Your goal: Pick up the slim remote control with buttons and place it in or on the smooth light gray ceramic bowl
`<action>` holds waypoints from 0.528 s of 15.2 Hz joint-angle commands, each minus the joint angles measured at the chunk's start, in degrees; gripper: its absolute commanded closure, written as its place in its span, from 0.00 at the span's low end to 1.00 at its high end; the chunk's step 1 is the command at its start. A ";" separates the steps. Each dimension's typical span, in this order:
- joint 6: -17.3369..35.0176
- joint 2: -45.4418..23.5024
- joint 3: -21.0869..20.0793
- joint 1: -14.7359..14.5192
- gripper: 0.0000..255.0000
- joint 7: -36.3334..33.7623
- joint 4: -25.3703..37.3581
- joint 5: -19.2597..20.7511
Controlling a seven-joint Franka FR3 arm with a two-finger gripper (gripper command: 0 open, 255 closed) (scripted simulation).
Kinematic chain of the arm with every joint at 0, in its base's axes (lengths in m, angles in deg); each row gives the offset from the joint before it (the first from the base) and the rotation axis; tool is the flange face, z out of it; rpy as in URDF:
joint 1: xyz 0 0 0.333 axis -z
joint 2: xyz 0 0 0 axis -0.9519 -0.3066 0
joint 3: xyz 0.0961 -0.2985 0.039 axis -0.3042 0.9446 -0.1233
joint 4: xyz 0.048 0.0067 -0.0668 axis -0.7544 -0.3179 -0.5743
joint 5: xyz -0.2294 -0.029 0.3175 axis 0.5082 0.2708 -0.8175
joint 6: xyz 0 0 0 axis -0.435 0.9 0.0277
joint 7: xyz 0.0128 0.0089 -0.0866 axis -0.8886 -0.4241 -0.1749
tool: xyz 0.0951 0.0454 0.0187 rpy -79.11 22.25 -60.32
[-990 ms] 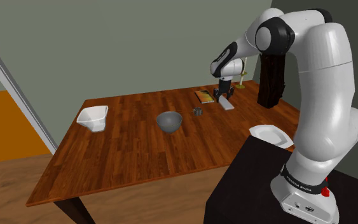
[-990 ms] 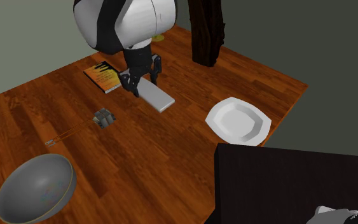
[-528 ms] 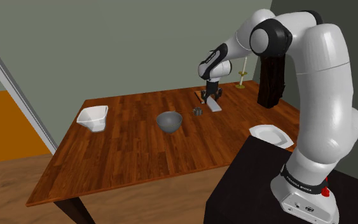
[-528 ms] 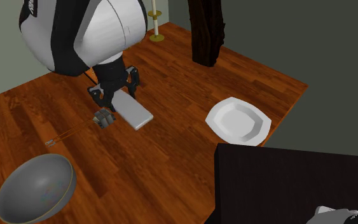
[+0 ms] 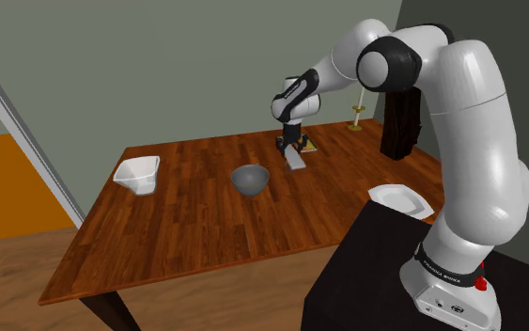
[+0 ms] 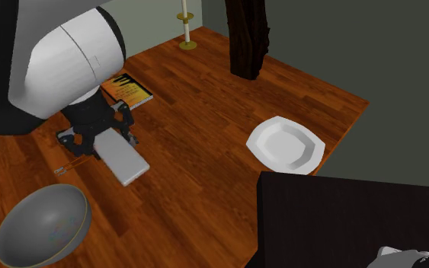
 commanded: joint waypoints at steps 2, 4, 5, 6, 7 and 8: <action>-1.88 -1.90 -0.72 -2.35 1.00 -3.66 3.86 0.23; -3.02 -3.44 -1.21 -3.79 1.00 -5.91 6.59 0.33; -3.65 -4.28 -1.45 -4.48 1.00 -7.02 8.08 0.38; -4.32 -5.18 -1.68 -5.17 1.00 -8.10 9.66 0.42; -5.03 -6.13 -1.91 -5.83 1.00 -9.19 11.35 0.47; -5.79 -7.14 -2.12 -6.47 1.00 -10.25 13.13 0.51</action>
